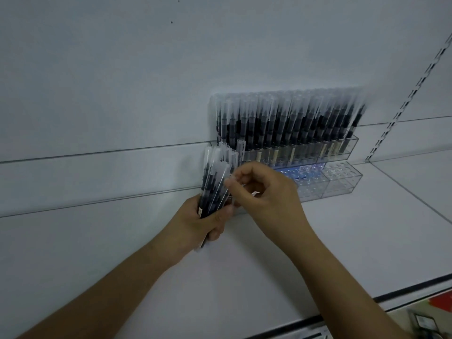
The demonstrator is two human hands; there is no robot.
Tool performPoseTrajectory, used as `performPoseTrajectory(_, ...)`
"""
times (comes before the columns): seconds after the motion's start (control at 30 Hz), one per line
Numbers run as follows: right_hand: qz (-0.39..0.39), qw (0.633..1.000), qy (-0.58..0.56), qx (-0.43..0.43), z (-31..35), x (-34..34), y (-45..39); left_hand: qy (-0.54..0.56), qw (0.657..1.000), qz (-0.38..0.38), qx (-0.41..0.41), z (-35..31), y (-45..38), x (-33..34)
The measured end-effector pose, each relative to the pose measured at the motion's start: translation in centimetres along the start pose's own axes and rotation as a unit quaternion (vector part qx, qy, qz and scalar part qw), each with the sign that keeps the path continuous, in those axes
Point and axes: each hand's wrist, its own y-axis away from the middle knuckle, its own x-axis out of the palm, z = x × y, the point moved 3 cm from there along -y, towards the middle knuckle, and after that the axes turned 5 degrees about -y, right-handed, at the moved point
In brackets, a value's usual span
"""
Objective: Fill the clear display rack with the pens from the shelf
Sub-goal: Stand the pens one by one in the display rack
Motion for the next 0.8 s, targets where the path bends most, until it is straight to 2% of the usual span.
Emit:
performPoseTrajectory(0.1,-0.039,0.999,-0.028,-0.023,0.7,-0.9,-0.2,-0.014,1.000,0.003,0.009,-0.1,0.1,0.1)
performPoseTrajectory(0.2,-0.143,0.985,-0.084,-0.045,1.6,-3.6,-1.0,-0.011,1.000,-0.009,0.009,-0.1,0.1,0.0)
performPoseTrajectory(0.27,-0.220,0.970,-0.072,-0.075,2.1,-5.6,-1.7,0.010,1.000,-0.027,0.006,0.0,0.0,-0.1)
performPoseTrajectory(0.33,-0.257,0.961,-0.039,-0.097,2.4,-6.5,-2.2,0.020,0.999,-0.044,0.005,0.0,-0.1,-0.1)
performPoseTrajectory(0.4,-0.241,0.964,0.000,-0.110,2.4,-6.2,-2.5,0.028,0.998,-0.056,0.003,0.0,-0.2,-0.2)
performPoseTrajectory(0.53,-0.154,0.979,0.063,-0.114,1.5,-4.6,-2.9,0.029,0.998,-0.063,0.001,0.2,-0.2,-0.4)
performPoseTrajectory(0.73,-0.088,0.977,0.117,-0.157,2.0,-4.5,-3.7,0.033,0.997,-0.071,-0.004,0.2,-0.2,-0.5)
performPoseTrajectory(0.8,-0.041,0.979,0.143,-0.142,1.8,-4.0,-4.0,0.027,0.997,-0.070,-0.001,0.2,-0.2,-0.5)
